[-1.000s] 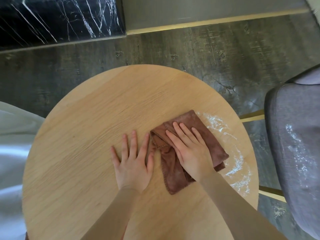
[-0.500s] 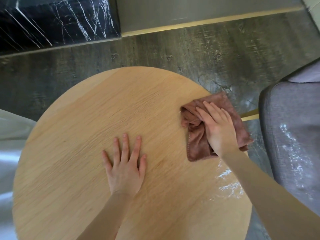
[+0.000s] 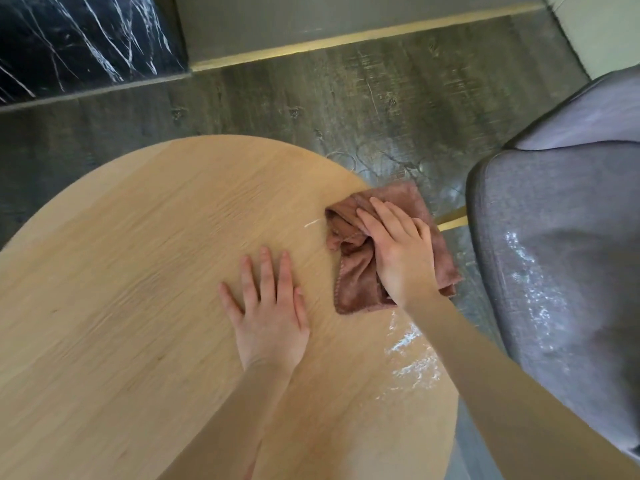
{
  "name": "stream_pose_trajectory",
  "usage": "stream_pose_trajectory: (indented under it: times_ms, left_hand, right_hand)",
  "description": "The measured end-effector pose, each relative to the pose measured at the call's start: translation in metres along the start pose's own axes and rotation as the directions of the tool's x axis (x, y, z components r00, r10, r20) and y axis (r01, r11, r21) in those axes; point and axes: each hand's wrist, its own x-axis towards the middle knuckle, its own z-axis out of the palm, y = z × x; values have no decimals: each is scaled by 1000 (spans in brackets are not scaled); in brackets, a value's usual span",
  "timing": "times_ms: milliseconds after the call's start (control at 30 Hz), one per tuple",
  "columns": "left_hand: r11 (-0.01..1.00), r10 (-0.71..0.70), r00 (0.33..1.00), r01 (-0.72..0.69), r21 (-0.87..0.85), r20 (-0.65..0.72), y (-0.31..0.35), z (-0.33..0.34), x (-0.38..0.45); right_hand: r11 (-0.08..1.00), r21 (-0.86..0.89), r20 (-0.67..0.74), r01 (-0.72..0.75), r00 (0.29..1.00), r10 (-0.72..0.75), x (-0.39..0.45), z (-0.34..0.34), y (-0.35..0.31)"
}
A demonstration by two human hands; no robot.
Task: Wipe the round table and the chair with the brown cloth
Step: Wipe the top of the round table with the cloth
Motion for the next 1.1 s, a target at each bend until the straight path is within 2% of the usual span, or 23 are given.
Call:
stream_pose_trajectory:
  times_ms: [67, 167, 233, 333, 367, 433, 500, 600, 700, 767, 900, 1000, 1100]
  left_hand:
    - [1000, 0, 1000, 0, 9, -12, 0, -1, 1]
    - [1000, 9, 1000, -8, 14, -20, -1, 0, 0]
    - [1000, 6, 999, -6, 4, -34, -1, 2, -1]
    - [1000, -1, 999, 1, -5, -44, -1, 2, 0]
    - [1000, 0, 999, 0, -2, -45, -1, 2, 0]
    - [1000, 0, 999, 0, -6, -40, 1, -1, -1]
    - [1000, -12, 999, 11, -21, -44, 1, -2, -2]
    - [998, -46, 995, 42, -48, -85, -1, 2, -1]
    - [999, -34, 996, 32, -19, -78, -4, 2, -3]
    - [1000, -17, 998, 18, 19, -61, -5, 1, -4]
    - [999, -41, 995, 41, -3, -86, -4, 5, -3]
    - [998, -50, 995, 47, -33, -89, -4, 6, 0]
    - [999, -44, 997, 43, -27, -66, -3, 5, -1]
  right_hand:
    - [998, -1, 19, -65, 998, 65, -2, -5, 17]
    - [998, -69, 117, -11, 993, 20, -6, -14, 45]
    - [989, -128, 152, -67, 985, 87, -5, -25, 59]
    - [924, -77, -50, -376, 927, 373, 7, -50, 59]
    - [908, -31, -151, -418, 900, 409, 12, -60, 53]
    - [939, 44, -297, -341, 893, 338, 24, -79, 32]
    - [987, 72, -320, -143, 934, 159, 33, -83, 1]
    - [990, 53, -239, 127, 965, -111, 34, -55, -55]
    - [967, 52, 18, 248, 968, -249, 19, -17, -98]
    - [977, 38, 156, 209, 965, -213, 13, -2, -105]
    - [992, -36, 197, 122, 974, -113, 29, 9, -83]
    - [987, -159, 248, -6, 968, 45, 46, 5, -53]
    - [975, -180, 248, -132, 953, 175, 55, -4, -15]
